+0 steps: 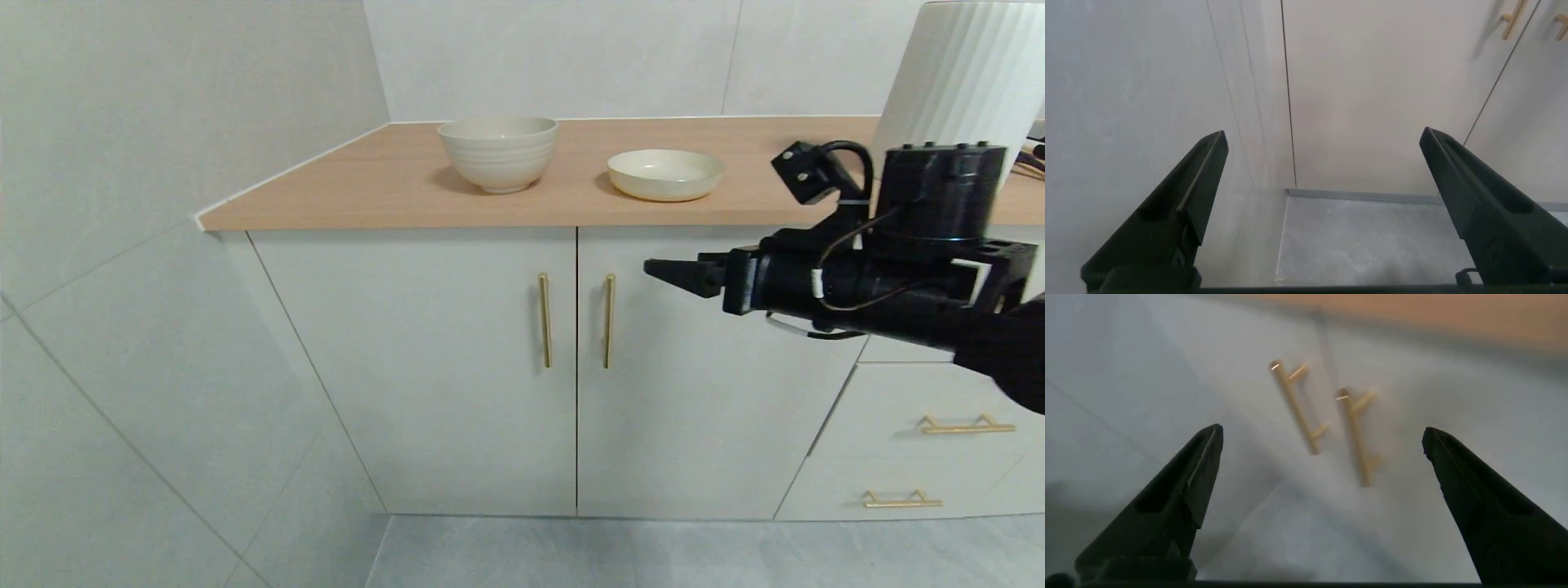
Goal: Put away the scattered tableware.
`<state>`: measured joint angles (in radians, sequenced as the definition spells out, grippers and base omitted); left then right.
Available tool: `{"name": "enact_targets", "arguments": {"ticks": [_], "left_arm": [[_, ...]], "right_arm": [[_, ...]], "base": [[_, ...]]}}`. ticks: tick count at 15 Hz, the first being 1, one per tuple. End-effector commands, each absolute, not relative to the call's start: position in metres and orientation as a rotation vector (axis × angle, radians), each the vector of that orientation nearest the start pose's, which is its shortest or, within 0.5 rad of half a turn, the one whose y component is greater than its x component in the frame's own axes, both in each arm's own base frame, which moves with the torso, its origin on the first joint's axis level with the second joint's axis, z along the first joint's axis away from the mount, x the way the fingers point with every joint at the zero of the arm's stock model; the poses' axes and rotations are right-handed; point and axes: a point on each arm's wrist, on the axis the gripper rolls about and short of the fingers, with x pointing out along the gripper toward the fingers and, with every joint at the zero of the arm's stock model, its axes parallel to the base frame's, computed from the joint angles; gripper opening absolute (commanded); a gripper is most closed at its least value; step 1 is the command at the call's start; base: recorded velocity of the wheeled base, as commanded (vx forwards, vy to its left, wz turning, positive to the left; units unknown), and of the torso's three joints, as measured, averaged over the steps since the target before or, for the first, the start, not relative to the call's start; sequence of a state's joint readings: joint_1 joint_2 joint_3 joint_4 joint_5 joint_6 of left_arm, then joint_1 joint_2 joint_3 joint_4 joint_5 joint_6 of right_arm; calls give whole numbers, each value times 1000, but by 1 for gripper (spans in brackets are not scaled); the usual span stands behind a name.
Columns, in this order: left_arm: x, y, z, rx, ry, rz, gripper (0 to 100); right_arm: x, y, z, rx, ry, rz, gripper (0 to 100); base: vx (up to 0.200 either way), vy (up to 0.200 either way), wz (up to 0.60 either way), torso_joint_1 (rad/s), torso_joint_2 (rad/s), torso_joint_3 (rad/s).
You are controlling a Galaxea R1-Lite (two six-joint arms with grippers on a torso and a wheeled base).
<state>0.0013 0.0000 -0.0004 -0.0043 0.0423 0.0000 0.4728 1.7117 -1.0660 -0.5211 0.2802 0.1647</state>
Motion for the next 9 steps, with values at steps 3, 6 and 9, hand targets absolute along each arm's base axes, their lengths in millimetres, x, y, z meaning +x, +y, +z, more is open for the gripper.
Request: {"name": "enact_targets", "arguments": {"ticks": [3, 6, 9], "left_arm": [[-23, 1, 76, -2, -5, 44, 100], [-23, 1, 76, 0, -5, 44, 100], [-23, 1, 76, -2, -5, 44, 100]], "right_arm": [[317, 193, 198, 173, 315, 789, 100], [325, 200, 186, 171, 340, 784, 100], [331, 204, 180, 174, 328, 779, 100]], "base": [[0, 0, 0, 0, 0, 0], [0, 0, 0, 0, 0, 0], [0, 0, 0, 0, 0, 0]]}}
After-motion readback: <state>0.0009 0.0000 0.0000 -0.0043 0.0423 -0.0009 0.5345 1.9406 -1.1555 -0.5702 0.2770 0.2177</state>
